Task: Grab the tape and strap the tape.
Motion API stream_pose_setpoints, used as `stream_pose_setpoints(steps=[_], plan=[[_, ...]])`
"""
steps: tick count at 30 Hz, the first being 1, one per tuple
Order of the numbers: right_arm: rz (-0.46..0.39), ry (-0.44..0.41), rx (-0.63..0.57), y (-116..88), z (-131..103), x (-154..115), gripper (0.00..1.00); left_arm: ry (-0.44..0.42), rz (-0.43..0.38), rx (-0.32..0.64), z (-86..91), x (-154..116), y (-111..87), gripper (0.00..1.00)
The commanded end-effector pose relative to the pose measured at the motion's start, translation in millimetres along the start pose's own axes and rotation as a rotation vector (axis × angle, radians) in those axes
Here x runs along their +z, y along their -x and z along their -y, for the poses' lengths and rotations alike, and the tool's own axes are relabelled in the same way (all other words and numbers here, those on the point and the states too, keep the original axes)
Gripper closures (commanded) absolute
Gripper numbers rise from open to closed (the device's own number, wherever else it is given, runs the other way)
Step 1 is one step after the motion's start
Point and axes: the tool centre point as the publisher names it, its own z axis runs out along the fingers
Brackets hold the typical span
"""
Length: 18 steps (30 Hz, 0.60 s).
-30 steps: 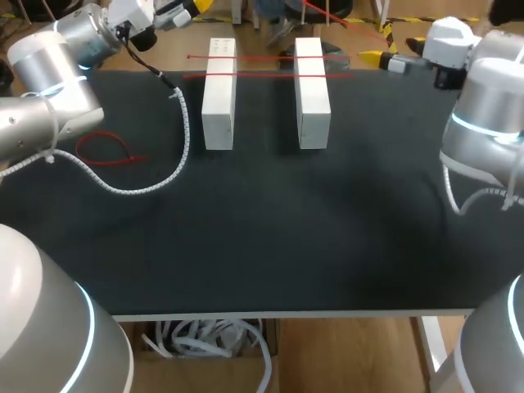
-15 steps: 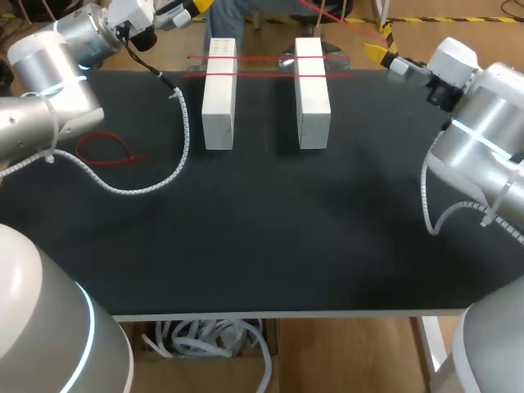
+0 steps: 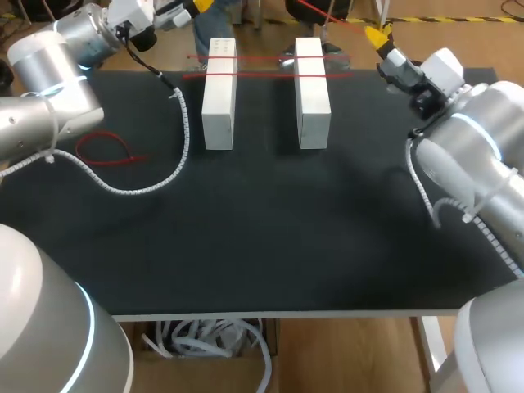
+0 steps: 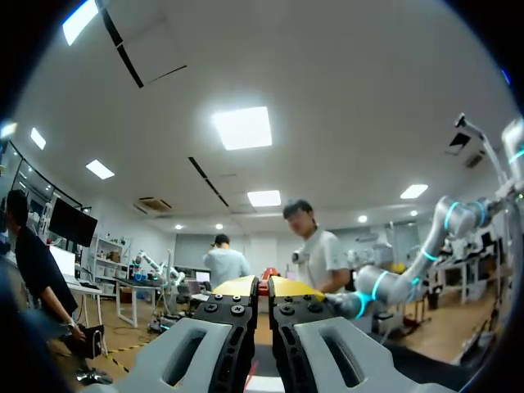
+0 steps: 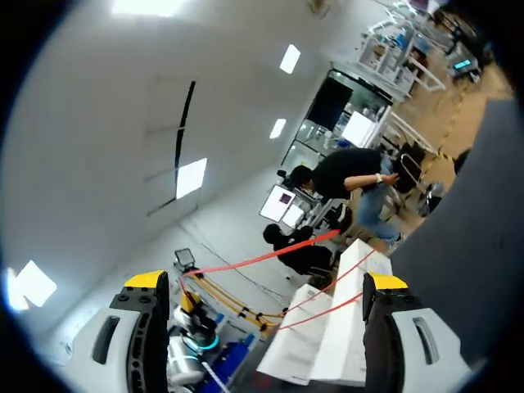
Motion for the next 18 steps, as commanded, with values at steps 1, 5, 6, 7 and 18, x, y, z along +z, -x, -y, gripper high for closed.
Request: stream_pose_setpoints(steps=[1, 5, 6, 7, 18], plan=[[0.178, 0.664, 0.541, -7, 8, 0, 0.0, 0.0, 0.002, 0.002, 0.0, 0, -1.1, 1.0], [0.237, 0.823, 0.724, -1, 10, -4, 0.0, 0.0, 0.002, 0.002, 0.0, 0, -1.1, 1.0], [0.213, 0.911, 0.752, 2, 7, -5, 0.0, 0.0, 0.002, 0.002, 0.0, 0, -1.1, 1.0], [0.201, 0.963, 0.782, 4, 5, -6, 0.0, 0.0, 0.002, 0.002, 0.0, 0, -1.1, 1.0], [0.007, 1.341, 0.869, 5, -12, 3, 0.0, 0.0, 0.002, 0.002, 0.0, 0, -1.1, 1.0]])
